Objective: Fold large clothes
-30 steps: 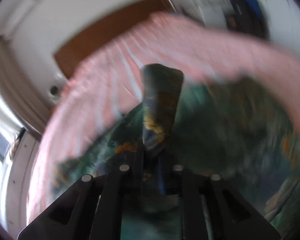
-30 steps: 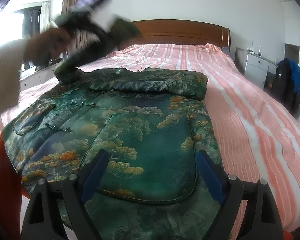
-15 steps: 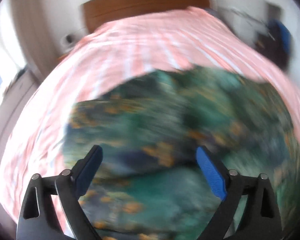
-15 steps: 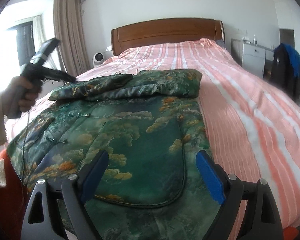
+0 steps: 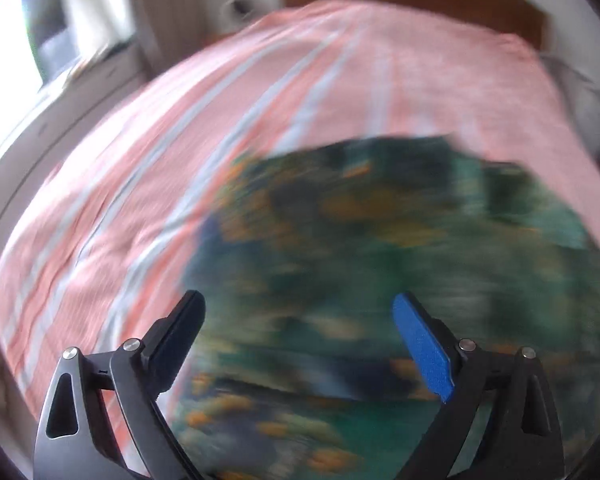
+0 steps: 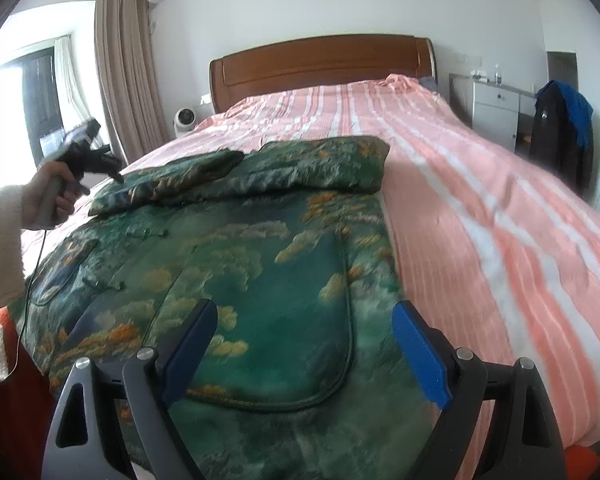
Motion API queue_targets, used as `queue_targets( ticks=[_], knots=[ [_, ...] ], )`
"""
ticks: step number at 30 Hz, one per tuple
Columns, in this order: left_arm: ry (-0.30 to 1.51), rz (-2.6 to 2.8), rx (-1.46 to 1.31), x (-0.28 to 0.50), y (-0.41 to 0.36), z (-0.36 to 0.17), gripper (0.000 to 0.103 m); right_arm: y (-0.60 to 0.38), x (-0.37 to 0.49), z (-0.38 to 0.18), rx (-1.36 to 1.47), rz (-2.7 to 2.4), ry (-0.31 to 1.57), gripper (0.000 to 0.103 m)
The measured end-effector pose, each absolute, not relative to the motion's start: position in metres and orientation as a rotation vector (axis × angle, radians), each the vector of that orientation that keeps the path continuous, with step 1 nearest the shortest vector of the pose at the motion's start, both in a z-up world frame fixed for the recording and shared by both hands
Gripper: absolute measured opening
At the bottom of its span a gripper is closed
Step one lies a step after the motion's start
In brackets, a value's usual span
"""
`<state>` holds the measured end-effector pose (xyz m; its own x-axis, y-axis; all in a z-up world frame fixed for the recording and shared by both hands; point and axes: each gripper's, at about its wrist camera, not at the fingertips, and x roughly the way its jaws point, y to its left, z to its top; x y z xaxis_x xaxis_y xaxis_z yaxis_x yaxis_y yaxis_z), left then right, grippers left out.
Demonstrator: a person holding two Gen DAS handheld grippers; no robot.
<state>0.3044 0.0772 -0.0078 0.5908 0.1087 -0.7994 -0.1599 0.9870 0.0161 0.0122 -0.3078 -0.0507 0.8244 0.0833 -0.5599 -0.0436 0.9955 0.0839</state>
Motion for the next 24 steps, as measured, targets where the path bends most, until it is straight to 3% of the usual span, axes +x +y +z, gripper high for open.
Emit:
queue_targets(
  ticks=[6,10,13,17,21,24],
  knots=[
    [0.886,-0.14,0.147,0.296,-0.044,0.002,0.099,-0.309,0.014,-0.051,0.08,0.077,0.611,0.088],
    [0.997,-0.155,0.31,0.309,-0.096,-0.057,0.099,-0.31,0.011,-0.049,0.072,0.071,0.597,0.088],
    [1.017,-0.126,0.251,0.307,-0.089,-0.062,0.1,-0.313,0.01,-0.051,0.084,0.072,0.607,0.088],
    [0.99,-0.137,0.127,0.301,-0.07,-0.026,0.098,-0.319,0.01,-0.048,0.1,0.07,0.595,0.088],
    [0.898,-0.151,0.112,0.301,-0.073,0.009,0.099,-0.322,0.012,-0.047,0.129,0.073,0.592,0.088],
    [0.9,-0.129,0.139,0.319,-0.084,0.003,0.099,-0.323,0.012,-0.047,0.132,0.073,0.594,0.088]
  ],
)
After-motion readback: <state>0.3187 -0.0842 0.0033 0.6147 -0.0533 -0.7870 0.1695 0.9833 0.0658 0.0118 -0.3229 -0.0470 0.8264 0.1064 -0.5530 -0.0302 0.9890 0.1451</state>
